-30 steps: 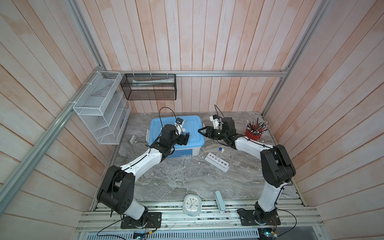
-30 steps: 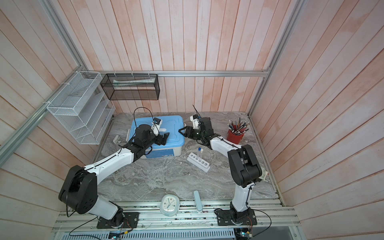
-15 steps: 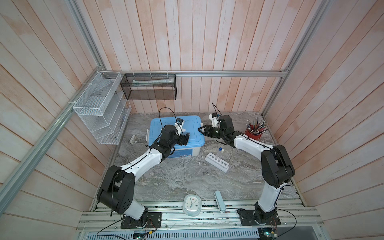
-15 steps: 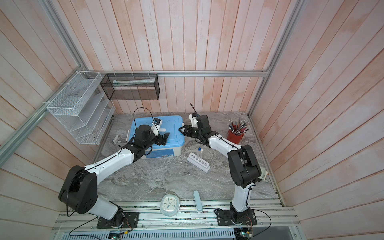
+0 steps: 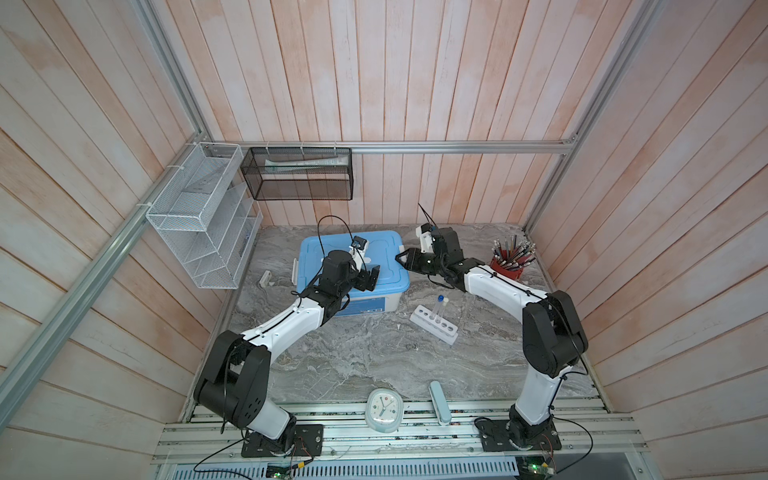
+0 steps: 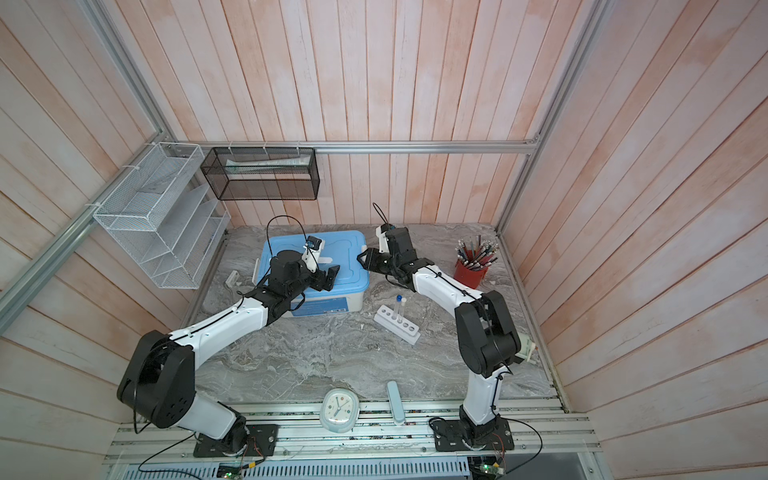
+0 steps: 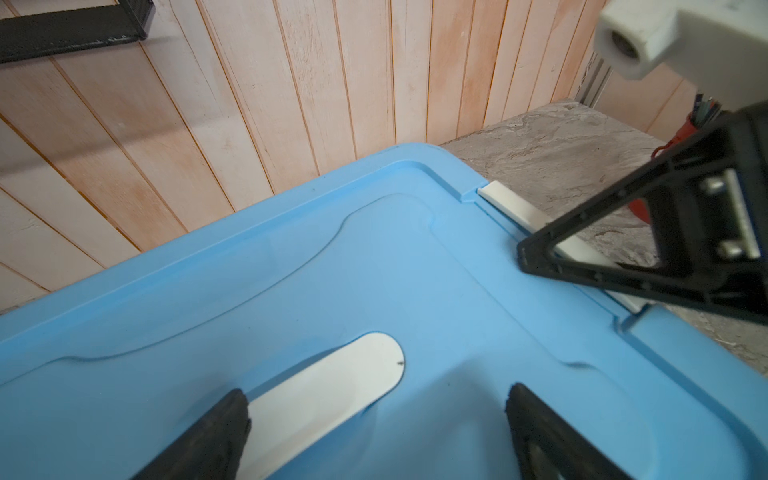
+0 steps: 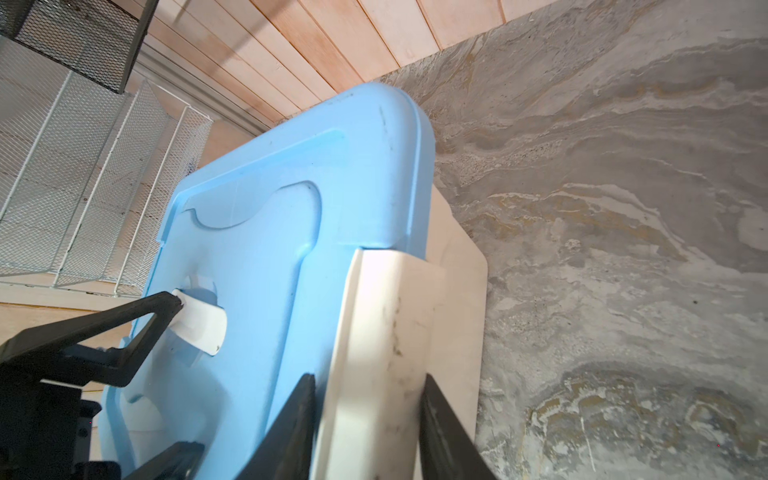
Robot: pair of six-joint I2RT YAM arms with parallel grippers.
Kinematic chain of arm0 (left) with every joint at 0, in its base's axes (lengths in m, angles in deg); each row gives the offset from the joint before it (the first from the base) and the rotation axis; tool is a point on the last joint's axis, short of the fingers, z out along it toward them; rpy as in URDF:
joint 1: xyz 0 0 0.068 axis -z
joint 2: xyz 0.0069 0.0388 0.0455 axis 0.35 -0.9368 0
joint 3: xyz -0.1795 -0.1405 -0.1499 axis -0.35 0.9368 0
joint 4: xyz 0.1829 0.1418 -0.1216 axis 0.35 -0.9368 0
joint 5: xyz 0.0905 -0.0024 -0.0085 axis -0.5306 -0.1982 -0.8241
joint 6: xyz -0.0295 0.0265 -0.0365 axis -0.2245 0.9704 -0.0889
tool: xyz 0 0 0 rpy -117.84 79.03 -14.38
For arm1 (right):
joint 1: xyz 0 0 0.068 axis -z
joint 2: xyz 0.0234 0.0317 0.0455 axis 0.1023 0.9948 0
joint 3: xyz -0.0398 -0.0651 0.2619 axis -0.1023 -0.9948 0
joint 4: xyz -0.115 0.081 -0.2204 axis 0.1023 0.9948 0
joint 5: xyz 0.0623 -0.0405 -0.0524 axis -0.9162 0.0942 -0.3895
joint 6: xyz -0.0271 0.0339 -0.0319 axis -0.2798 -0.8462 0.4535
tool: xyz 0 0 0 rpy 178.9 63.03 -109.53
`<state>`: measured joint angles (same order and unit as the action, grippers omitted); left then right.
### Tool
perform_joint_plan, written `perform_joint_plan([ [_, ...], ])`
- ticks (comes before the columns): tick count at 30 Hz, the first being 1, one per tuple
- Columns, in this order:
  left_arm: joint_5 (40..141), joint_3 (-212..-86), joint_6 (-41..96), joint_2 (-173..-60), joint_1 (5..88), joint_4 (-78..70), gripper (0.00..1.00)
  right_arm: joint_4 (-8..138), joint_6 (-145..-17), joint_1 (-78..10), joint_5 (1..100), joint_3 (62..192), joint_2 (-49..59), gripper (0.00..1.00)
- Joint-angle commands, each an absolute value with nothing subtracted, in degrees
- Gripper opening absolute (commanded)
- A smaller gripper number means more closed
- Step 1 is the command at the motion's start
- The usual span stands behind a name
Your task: Organize the chemistry lab equipment
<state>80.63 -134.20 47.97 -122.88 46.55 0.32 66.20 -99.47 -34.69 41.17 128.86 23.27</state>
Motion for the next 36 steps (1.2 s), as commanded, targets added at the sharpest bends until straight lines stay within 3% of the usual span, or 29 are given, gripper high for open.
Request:
perform_joint_plan([
  [1, 81.4, -132.6, 48.0, -122.3, 46.9, -0.3, 0.98, 72.9, -95.0, -35.4, 46.1, 128.8, 25.3, 0.37],
  [12, 81.8, -132.3, 47.9, -122.2, 46.9, 0.1, 0.98, 75.0, -96.7, -36.3, 49.3, 129.1, 25.6, 0.32],
  [28, 81.9, -131.1, 47.3, -121.2, 46.9, 1.4, 0.98, 83.4, -94.9, -39.3, 61.4, 133.9, 26.0, 0.24],
  [36, 82.0, -130.8, 47.1, -120.7, 46.8, 1.6, 0.98, 83.9, -95.4, -39.7, 60.7, 135.0, 25.8, 0.24],
])
